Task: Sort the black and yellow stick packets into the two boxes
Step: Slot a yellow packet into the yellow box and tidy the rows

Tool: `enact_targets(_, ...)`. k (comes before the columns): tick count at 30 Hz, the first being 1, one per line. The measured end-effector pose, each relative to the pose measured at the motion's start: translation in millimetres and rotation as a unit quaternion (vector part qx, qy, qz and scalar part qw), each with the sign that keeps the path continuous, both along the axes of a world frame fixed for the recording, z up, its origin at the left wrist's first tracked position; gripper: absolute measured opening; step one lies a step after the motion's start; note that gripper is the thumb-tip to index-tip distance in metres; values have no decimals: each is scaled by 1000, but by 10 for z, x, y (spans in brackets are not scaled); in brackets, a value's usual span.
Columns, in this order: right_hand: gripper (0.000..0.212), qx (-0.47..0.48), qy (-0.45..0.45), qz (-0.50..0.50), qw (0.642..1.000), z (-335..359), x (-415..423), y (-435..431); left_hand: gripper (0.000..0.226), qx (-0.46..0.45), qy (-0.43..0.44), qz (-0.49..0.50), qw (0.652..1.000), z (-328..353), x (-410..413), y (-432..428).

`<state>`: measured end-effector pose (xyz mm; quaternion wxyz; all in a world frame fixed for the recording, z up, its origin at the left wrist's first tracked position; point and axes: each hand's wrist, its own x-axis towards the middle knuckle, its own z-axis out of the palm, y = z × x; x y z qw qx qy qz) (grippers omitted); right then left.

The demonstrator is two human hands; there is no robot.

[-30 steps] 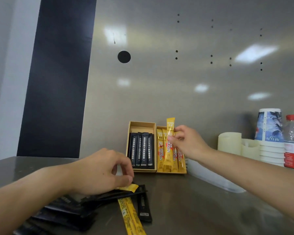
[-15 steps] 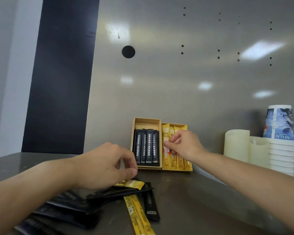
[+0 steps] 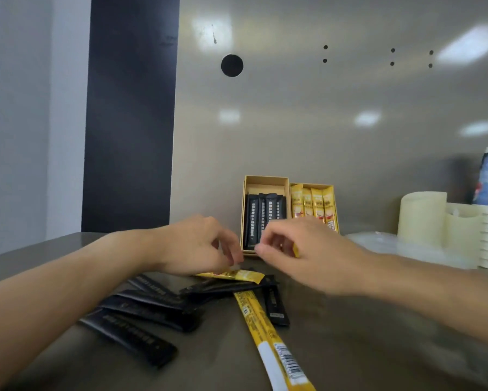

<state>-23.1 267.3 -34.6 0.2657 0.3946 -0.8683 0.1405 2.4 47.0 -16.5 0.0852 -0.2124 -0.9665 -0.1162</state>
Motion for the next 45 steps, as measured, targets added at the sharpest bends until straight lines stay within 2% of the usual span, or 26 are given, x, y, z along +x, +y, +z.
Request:
enact_targets(2, 30, 29, -3, 4, 1000, -224, 23, -1, 31, -27, -15, 2, 1000, -18, -21, -23)
enact_targets(6, 32, 3, -36, 13, 999, -285, -76, 80, 19, -28, -10, -10, 1000, -23, -58, -80)
enact_targets(11, 37, -47, -58, 43, 996, -326, -116, 105, 16, -2, 75, -25, 997, -67, -107, -59)
enact_targets(15, 30, -45, -19, 33, 998, -278, -97, 155, 17, 51, 126, -55, 989, -71, -82, 67)
enact_targets(19, 29, -54, 18, -4, 998, -187, -126, 209, 20, 76, 129, -59, 987, -76, -58, 136)
enact_targets(21, 26, -88, -10, -25, 996, -134, -194, 278, 15, 94, 119, -48, 987, -76, -57, 115)
enact_targets(24, 29, -139, -98, -28, 985, -98, -251, 379, 3, 157, 123, -33, 979, -34, -71, 44)
enact_targets(27, 36, -153, -172, -9, 973, -125, -239, 364, 10, 240, 126, -23, 962, 9, -68, 8)
enact_targets(31, 33, -129, -189, 25, 973, -202, -147, 252, 22, 331, 102, -32, 937, 41, -25, 77)
enact_targets(36, 17, -109, -215, 74, 968, -219, -41, 224, 21, 371, 110, -50, 921, 75, 36, 127)
enact_targets(39, 19, -153, -181, 25, 971, -219, -55, 227, 19, 362, 165, -61, 916, 77, 60, 150)
enact_targets(41, 33, -182, -182, -40, 965, -192, -86, 244, 19, 303, 252, -84, 915, 43, 80, 155)
enact_targets(43, 52, -225, -247, -47, 941, -156, -105, 249, 22, 192, 346, -123, 910, 5, 100, 148)
enact_targets(45, 65, -276, -322, 6, 906, -129, -90, 226, 27, 104, 401, -168, 894, -30, 106, 157)
